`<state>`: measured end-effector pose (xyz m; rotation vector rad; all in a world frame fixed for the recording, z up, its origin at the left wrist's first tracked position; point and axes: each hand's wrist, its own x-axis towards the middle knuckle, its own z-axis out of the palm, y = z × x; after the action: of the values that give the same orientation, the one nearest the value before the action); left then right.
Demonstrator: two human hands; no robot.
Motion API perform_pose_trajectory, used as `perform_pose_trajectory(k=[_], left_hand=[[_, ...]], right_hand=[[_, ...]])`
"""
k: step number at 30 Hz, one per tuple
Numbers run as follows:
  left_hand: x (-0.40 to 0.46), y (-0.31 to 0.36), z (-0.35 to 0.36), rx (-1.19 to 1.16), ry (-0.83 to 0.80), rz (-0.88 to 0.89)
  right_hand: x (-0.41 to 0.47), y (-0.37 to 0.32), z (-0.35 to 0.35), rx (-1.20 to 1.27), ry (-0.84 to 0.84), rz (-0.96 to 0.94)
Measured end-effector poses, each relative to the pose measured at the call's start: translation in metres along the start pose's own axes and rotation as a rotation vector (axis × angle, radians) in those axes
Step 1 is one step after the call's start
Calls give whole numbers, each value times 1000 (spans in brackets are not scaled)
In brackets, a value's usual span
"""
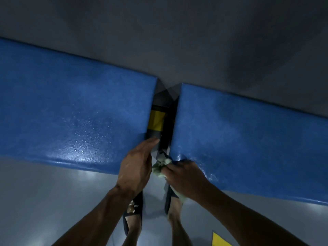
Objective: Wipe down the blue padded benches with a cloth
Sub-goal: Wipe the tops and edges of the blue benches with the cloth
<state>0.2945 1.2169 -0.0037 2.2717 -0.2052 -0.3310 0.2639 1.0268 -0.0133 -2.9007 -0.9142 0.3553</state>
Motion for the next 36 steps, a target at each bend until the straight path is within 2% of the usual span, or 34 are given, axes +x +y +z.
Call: perform_pose_trajectory(k=[3,5,7,9,12,17,19,24,27,30,33,35,36], left_hand=[[4,1,5,10,6,-4],[7,1,7,7,16,-13],[12,3,10,9,11,-30],[13,5,14,32,27,-51],[16,7,23,50,34,-63],[28,22,31,22,56,-67],[35,29,32,12,71,-88],[53,37,38,6,55,-75],[61,40,36,-14,64,-38],[66,42,36,0,99,-25],[65,46,38,10,90,-48],[65,47,41,9,83,-41],[66,46,42,17,64,-46]], right_hand=[[13,22,-5,-11,36,-68],[34,42,-14,-44,-10,-63],[61,66,-23,-124,8,24],[89,91,-32,-186,120,158],[99,102,-35,-87,258,268],[14,56,-8,119,246,32],[-5,59,-3,113,231,-23],[34,106,-10,3,194,-172],[70,133,-21,-42,268,-48],[98,152,-34,-121,330,201],[101,145,-41,-80,373,429],[84,125,-38,-51,426,441],[71,115,-35,-6,437,388]])
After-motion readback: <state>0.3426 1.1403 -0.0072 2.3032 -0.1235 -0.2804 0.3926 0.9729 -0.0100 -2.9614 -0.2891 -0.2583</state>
